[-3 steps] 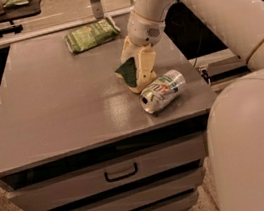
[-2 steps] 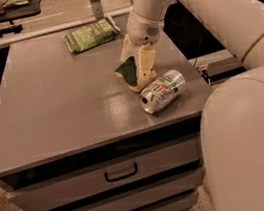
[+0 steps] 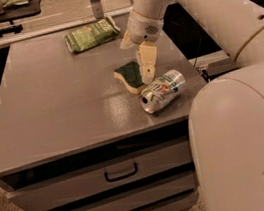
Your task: Move sponge near 7up can
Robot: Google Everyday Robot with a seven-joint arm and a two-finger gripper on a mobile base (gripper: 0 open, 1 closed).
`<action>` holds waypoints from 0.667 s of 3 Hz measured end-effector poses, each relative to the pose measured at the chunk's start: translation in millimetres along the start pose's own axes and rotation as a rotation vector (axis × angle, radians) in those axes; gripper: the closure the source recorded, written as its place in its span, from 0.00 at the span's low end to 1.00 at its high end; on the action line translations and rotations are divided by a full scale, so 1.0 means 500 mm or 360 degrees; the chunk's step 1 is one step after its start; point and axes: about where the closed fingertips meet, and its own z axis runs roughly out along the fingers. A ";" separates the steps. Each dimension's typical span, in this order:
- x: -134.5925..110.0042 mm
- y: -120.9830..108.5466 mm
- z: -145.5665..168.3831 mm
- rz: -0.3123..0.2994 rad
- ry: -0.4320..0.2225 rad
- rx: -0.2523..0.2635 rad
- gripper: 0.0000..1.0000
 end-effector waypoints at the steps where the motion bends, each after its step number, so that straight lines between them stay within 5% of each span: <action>1: 0.004 -0.006 -0.024 0.0041 -0.0045 0.0061 0.00; 2: 0.021 -0.004 -0.100 0.0101 -0.0134 0.0228 0.00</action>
Offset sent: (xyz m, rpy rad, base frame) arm -0.0052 -0.0747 0.0885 0.1738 -0.1456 -0.2016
